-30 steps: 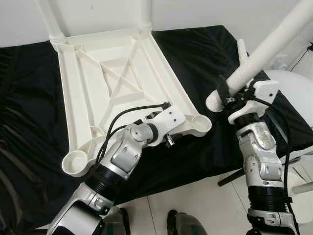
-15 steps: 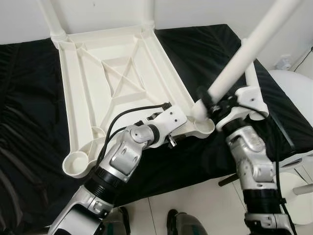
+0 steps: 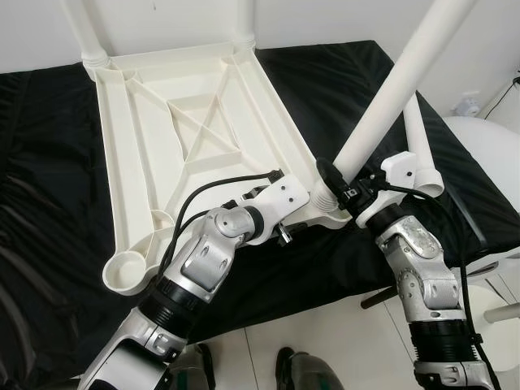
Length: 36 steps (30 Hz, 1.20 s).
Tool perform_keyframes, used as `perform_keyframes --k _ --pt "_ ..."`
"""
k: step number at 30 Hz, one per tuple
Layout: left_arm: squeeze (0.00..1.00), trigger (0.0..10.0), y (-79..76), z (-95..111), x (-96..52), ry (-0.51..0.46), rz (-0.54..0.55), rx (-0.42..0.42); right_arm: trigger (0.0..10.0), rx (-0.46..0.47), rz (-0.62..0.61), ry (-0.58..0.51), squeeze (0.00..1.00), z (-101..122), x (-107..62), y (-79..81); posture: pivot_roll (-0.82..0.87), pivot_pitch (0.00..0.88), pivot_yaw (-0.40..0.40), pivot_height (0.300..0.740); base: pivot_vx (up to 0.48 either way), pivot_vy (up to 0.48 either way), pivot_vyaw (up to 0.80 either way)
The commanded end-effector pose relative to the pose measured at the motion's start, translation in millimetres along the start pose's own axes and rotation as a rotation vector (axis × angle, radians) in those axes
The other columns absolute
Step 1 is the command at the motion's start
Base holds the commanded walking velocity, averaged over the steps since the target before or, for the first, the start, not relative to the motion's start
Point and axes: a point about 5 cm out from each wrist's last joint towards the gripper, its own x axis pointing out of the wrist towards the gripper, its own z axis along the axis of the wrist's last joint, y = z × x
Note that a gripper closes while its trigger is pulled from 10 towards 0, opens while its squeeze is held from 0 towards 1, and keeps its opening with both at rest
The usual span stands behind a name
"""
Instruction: Building children table
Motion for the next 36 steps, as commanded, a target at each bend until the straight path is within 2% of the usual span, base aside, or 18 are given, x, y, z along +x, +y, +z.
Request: perform_keyframes --k 1,20,31,36 --pt "0.0 10.0 0.2 -13 0.3 0.054 0.025 -0.02 10.0 0.021 -0.019 0.08 0.0 -14 -8.5 -3.8 -0.03 0.109 -0.027 0.74 0.0 0.0 0.0" --pt "0.0 10.0 -1.2 -12 5.9 0.049 0.011 -0.001 10.0 0.008 -0.053 0.102 0.0 -16 -22.0 -13.3 -0.05 0.077 -0.019 0.74 0.0 0.0 0.0" --pt "0.0 10.0 0.3 -13 5.8 0.052 0.011 0.0 10.0 0.025 -0.031 0.142 0.0 -28 -17.8 -10.5 -0.05 0.094 -0.017 0.74 0.0 0.0 0.0" --pt "0.0 10.0 0.8 -14 4.4 0.055 0.017 -0.008 10.0 0.002 -0.061 0.144 0.0 -35 -11.9 -16.1 -0.04 0.102 -0.022 0.74 0.0 0.0 0.0"
